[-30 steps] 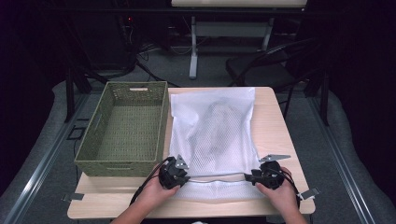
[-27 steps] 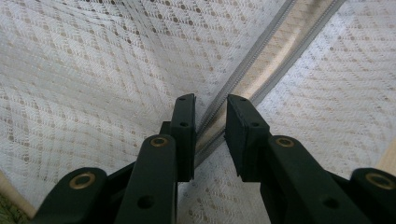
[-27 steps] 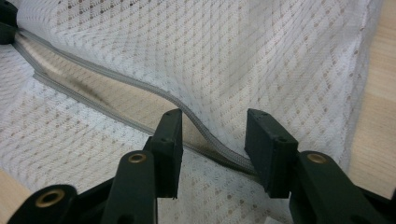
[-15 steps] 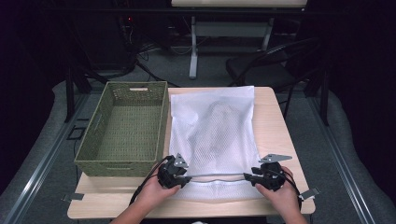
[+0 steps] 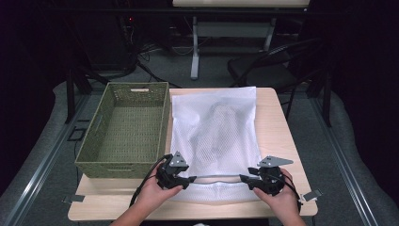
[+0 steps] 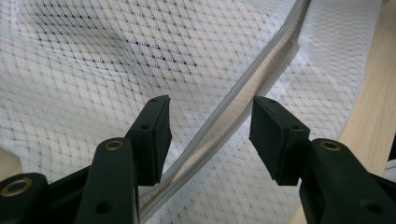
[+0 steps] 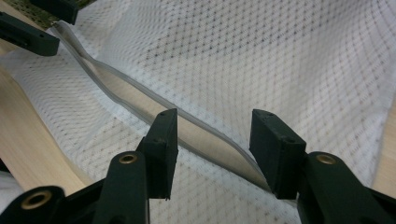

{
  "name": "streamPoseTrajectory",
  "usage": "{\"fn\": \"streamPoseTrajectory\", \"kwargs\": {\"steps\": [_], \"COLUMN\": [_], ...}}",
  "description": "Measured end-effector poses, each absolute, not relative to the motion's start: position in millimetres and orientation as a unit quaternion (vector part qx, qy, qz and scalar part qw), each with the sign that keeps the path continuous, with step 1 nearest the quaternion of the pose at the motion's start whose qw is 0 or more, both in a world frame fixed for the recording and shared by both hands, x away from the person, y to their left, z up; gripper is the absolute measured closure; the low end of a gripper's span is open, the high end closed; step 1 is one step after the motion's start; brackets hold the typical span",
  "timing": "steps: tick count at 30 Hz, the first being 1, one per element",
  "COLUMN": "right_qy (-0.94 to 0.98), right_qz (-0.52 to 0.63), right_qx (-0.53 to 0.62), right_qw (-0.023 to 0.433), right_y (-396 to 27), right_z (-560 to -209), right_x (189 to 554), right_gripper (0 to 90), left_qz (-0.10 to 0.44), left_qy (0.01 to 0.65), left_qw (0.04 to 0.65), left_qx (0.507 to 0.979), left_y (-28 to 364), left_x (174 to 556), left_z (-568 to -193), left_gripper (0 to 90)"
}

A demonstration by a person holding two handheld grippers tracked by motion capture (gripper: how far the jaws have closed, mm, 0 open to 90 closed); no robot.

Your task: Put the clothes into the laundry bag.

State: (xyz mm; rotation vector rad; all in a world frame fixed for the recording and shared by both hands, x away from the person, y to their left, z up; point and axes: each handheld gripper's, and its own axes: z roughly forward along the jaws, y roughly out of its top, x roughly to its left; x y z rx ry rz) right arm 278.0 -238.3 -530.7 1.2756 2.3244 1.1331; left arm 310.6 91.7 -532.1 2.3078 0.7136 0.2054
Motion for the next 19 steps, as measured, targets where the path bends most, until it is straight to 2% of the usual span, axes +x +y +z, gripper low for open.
{"fn": "streamPoseTrajectory", "kwargs": {"steps": [19], "right_qy": [0.812], "right_qz": [0.406], "right_qx": [0.396], "right_qw": [0.136], "right_y": [-218.7], "right_z": [-543.9], "right_x": [276.4], "right_gripper": [51.3], "left_qz": [0.075], "left_qy": [0.266], "left_qw": [0.348], "left_qx": [0.896], "left_y": [85.4], "left_x": [308.4], "left_z": [-536.3], "left_gripper": [47.1]}}
